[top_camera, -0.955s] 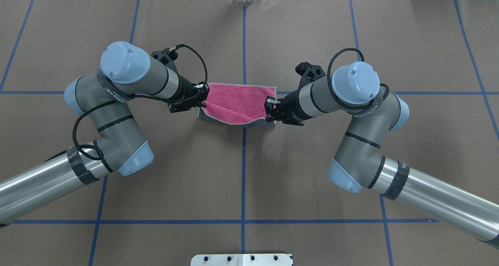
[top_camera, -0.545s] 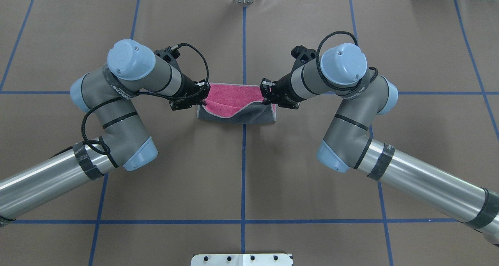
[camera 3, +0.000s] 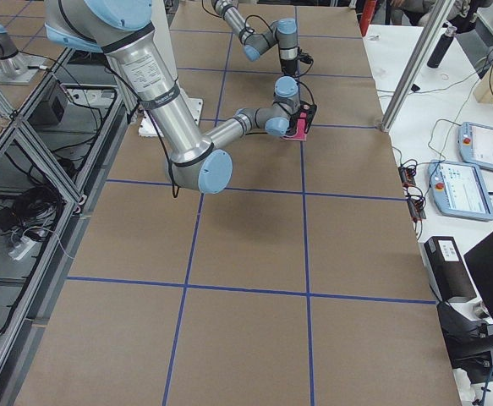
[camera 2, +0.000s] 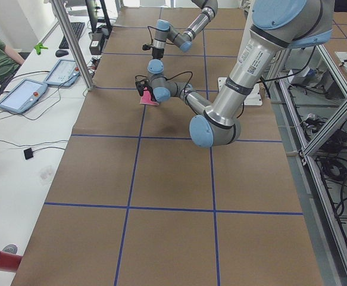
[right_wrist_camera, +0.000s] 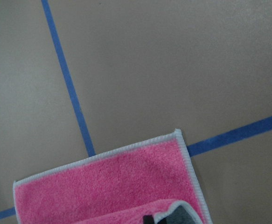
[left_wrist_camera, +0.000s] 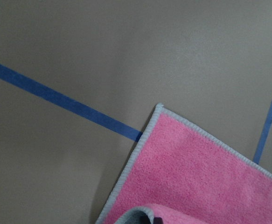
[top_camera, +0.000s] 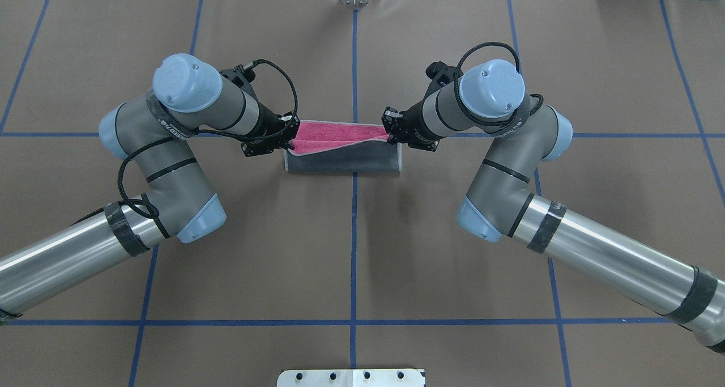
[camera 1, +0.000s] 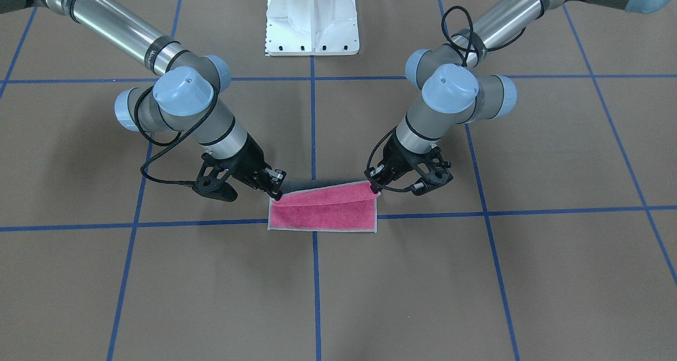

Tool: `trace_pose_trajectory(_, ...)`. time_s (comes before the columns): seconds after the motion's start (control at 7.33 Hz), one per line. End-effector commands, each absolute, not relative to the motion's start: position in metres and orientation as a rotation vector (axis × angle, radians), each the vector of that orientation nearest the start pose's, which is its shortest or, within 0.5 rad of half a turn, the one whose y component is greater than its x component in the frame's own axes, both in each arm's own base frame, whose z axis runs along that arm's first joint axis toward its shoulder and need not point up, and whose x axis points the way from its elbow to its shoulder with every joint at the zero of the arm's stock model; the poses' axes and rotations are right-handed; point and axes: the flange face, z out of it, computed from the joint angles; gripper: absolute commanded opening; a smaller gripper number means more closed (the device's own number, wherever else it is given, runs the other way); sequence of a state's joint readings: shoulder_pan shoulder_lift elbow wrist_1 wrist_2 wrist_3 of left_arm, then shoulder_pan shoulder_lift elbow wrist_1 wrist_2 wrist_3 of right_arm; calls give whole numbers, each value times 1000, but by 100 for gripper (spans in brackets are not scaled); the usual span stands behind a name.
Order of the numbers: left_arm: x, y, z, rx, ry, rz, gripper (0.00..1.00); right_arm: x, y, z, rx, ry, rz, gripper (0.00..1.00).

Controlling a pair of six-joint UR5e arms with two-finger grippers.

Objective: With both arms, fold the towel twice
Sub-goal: 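Lift the near edge with both grippers and fold it over the far edge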

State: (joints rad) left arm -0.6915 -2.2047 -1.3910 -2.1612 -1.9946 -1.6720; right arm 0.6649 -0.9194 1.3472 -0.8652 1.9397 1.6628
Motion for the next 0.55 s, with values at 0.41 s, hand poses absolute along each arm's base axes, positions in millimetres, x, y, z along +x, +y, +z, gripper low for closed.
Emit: trace_pose_trajectory(0.41,519,-552,303,-66,1114,-494,0,-520,-540,285,15,-1177,474,0)
